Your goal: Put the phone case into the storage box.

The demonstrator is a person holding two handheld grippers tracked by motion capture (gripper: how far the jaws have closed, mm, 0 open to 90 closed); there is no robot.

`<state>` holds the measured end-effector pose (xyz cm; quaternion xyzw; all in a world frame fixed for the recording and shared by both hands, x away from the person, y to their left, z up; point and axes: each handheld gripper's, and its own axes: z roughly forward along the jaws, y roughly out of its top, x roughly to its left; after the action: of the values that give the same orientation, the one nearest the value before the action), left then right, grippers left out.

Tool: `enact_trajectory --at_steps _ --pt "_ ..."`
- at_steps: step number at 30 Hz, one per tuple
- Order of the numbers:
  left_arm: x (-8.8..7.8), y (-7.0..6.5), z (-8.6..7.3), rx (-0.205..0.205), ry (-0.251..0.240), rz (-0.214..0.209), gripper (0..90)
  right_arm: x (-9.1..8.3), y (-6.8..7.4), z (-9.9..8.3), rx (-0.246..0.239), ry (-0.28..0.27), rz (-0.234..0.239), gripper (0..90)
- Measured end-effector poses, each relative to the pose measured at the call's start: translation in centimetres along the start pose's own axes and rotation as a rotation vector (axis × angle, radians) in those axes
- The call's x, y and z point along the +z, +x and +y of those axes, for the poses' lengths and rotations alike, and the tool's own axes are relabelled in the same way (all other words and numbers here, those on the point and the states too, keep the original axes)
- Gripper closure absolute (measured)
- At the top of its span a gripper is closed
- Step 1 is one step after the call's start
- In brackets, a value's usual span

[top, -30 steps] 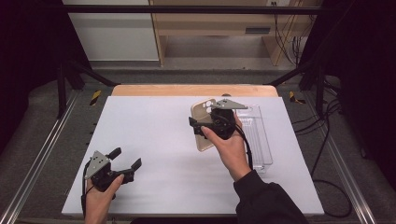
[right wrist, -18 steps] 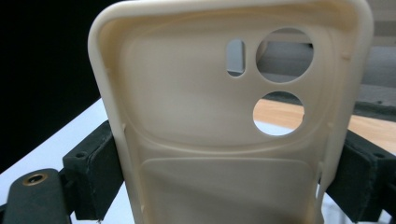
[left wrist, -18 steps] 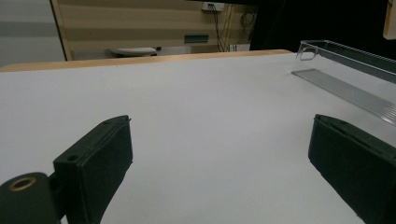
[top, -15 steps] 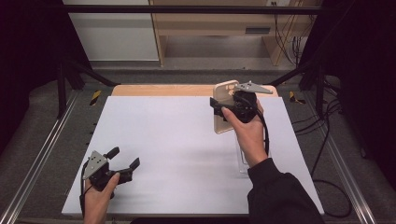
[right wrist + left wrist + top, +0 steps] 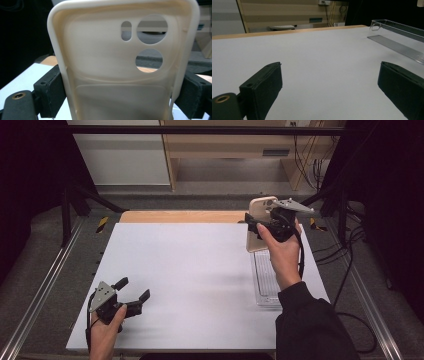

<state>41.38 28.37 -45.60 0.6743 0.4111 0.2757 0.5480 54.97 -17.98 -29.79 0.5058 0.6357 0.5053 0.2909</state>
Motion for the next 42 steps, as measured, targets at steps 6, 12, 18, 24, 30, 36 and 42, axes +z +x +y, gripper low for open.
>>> enact_trajectory --at_steps 6,12,18,24,30,36,42 --pt "0.1 0.1 0.0 0.001 -0.001 -0.003 5.0 0.2 -1.4 -0.1 0.015 -0.019 -0.042 12.0" --pt "0.1 0.1 0.0 0.009 -0.001 -0.003 4.7 0.3 -2.4 -0.1 0.018 -0.017 -0.072 12.0" --pt "0.0 0.1 0.0 0.009 -0.004 -0.012 4.5 0.8 -3.2 -0.3 0.022 -0.009 -0.102 12.0" --pt "0.1 0.1 0.0 0.010 -0.004 -0.014 4.4 1.6 -3.5 -0.5 0.028 -0.003 -0.119 12.0" --pt "0.1 0.1 0.0 0.022 -0.005 -0.014 4.3 2.4 -3.9 -0.8 0.044 -0.002 -0.129 12.0" --pt "0.0 0.3 0.0 0.028 -0.010 -0.012 4.3 2.9 -4.2 -0.9 0.056 -0.003 -0.144 12.0" --pt "0.0 0.2 0.0 0.039 -0.009 -0.013 4.3 3.4 -4.5 -1.1 0.063 0.002 -0.153 12.0"
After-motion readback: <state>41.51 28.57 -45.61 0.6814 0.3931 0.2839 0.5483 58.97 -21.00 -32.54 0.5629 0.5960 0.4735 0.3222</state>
